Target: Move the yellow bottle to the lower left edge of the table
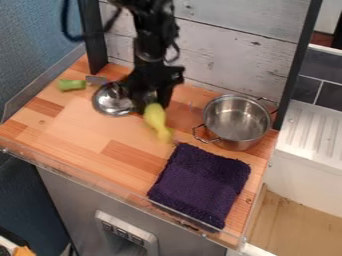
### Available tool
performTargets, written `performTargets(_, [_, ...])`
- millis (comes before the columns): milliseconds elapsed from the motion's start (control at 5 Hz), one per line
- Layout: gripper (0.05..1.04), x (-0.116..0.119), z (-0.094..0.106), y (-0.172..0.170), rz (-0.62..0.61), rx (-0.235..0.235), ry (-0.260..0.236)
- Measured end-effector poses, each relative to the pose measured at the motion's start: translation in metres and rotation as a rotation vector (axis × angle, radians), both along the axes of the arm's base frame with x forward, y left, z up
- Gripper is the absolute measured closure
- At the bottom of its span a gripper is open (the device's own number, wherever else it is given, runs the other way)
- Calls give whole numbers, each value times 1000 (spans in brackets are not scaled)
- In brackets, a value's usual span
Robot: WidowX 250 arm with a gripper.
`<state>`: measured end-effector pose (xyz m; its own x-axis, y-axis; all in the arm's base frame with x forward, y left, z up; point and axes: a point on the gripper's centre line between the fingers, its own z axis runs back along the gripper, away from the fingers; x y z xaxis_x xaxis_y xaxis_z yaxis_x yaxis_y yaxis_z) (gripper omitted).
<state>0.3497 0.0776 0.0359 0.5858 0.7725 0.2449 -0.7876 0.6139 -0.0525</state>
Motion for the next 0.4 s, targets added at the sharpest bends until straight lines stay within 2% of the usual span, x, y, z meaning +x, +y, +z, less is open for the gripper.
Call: performTargets(400, [500,-14,48,33,47,-40,-78])
